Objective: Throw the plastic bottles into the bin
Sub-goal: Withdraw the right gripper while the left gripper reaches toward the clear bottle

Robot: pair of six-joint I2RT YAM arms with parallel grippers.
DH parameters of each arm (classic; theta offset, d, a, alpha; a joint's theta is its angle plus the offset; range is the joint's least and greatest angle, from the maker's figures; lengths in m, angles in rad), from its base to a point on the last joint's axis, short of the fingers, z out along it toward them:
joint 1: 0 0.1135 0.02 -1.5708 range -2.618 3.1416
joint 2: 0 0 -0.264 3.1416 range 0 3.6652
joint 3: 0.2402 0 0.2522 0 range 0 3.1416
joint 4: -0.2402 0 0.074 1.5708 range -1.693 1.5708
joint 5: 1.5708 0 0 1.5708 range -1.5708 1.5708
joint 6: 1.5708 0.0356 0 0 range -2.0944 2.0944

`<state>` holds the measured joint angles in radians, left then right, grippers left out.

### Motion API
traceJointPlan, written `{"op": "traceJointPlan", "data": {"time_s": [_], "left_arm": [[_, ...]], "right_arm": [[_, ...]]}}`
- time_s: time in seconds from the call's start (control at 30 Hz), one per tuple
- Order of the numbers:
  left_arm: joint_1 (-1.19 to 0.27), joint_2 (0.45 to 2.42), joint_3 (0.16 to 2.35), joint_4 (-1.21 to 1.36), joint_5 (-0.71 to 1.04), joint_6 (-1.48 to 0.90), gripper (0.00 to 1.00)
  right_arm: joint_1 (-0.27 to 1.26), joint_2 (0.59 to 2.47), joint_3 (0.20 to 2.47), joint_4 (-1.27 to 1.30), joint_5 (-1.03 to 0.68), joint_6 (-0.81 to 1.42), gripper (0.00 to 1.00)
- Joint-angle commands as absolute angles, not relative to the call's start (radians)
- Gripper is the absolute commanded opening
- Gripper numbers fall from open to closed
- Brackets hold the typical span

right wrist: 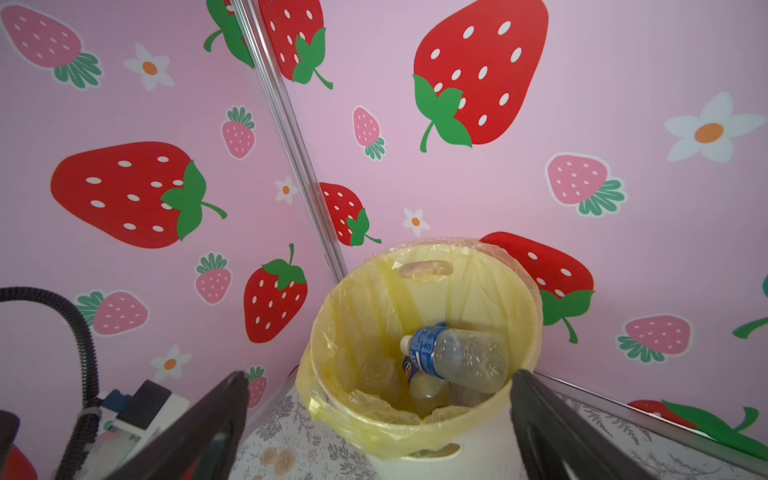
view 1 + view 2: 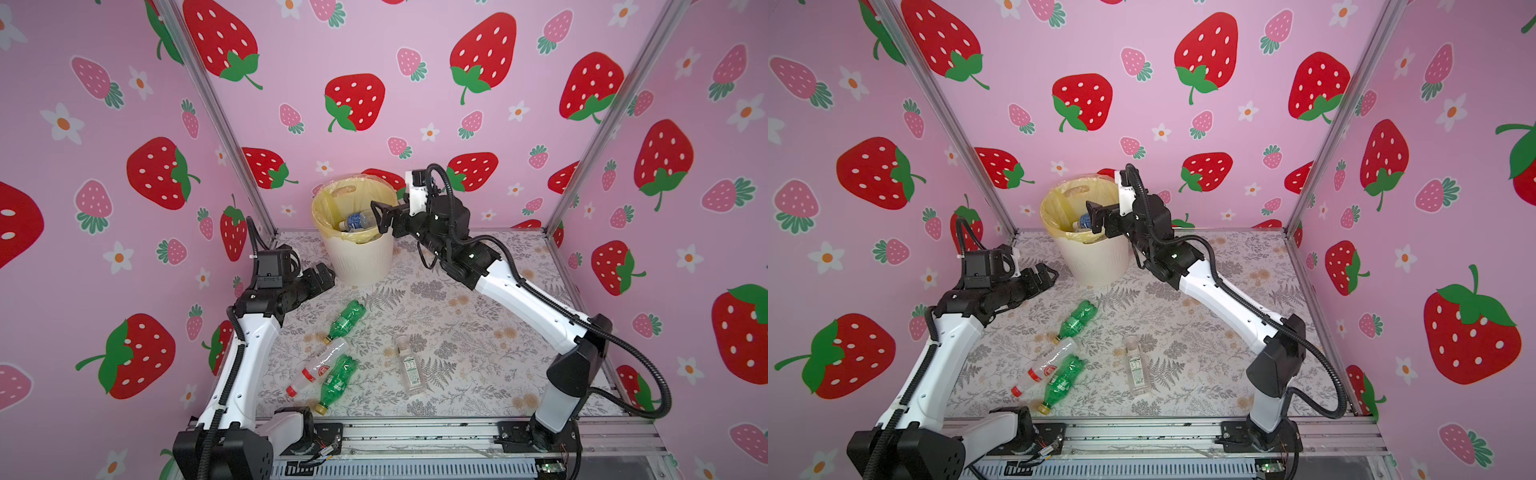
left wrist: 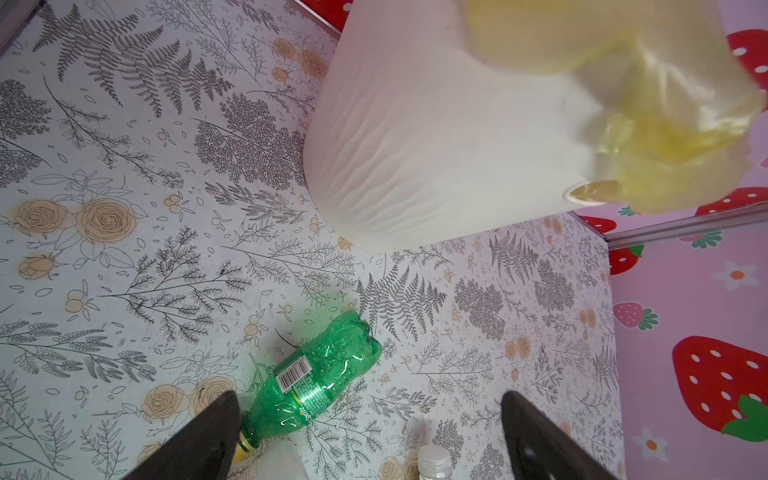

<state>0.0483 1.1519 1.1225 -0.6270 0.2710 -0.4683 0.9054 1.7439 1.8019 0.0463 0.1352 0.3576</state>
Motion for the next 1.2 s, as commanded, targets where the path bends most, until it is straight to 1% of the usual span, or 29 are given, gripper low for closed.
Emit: {"op": "traceJointPlan", "data": {"time_s": [0.0,0.33,0.67,0.87,1.17], "left_arm": [[0.054,1.138,1.114,-0.619,0.275,-0.468,0.99],[0.055,1.159,1.115,-0.624,0.267,-0.454,0.99],[0.022,1.163,1.096,-0.615,0.246,-0.475,0.99],[-0.012,1.105,1.025,-0.584,0.251,-0.531,0.99],[-0.092,0.986,1.001,-0.633,0.181,-0.572,0.99]], "right_arm": [[0.908,1.683,1.703,0.078,0.166,0.374,0.99],[0.909,1.475,1.397,0.072,0.206,0.409,0.99],[0.907,1.302,1.165,0.026,0.266,0.456,0.99],[0.905,1.233,1.053,-0.01,0.303,0.489,0.99],[0.904,1.149,0.89,-0.018,0.34,0.565,0.99]]}}
